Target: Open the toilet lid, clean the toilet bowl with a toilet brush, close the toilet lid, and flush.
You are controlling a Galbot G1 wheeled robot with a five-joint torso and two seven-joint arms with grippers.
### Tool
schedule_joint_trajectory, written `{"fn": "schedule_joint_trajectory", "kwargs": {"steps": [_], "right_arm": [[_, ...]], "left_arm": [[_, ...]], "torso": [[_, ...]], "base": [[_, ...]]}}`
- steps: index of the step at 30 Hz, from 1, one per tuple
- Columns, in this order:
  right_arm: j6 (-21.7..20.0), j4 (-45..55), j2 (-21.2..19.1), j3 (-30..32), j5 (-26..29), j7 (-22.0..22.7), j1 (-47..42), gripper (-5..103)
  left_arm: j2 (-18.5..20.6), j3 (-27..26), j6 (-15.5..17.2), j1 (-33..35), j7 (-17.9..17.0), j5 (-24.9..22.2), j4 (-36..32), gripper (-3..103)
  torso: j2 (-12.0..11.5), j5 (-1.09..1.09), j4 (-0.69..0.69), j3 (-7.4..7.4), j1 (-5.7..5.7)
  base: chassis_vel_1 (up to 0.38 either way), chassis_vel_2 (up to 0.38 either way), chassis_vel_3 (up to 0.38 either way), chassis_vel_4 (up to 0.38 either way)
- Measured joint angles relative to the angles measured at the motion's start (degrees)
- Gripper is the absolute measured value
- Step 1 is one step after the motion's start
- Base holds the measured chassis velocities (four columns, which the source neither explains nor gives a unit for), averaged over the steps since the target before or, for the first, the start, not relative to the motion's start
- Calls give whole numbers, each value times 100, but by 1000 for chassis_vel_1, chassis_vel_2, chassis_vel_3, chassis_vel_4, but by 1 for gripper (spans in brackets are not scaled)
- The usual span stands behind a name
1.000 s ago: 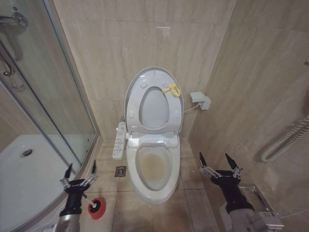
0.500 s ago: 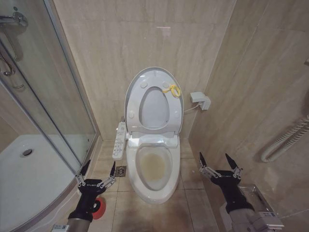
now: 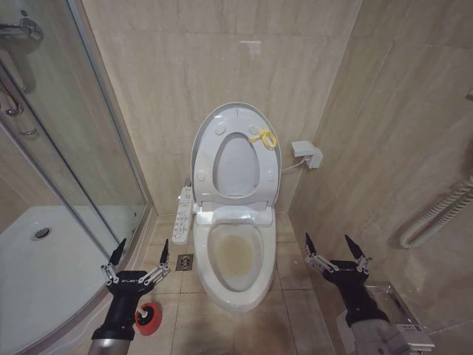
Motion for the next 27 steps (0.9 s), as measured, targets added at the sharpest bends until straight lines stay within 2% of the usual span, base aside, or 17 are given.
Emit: {"fn": "schedule_joint_trajectory", "kwargs": {"steps": [27], "right_arm": [[0, 0, 0, 0, 0, 0, 0, 100]], "left_arm": [[2, 2, -19, -8, 1, -9, 43, 100]], "torso": [[0, 0, -1, 0, 0]], "base": [[0, 0, 0, 0]]}}
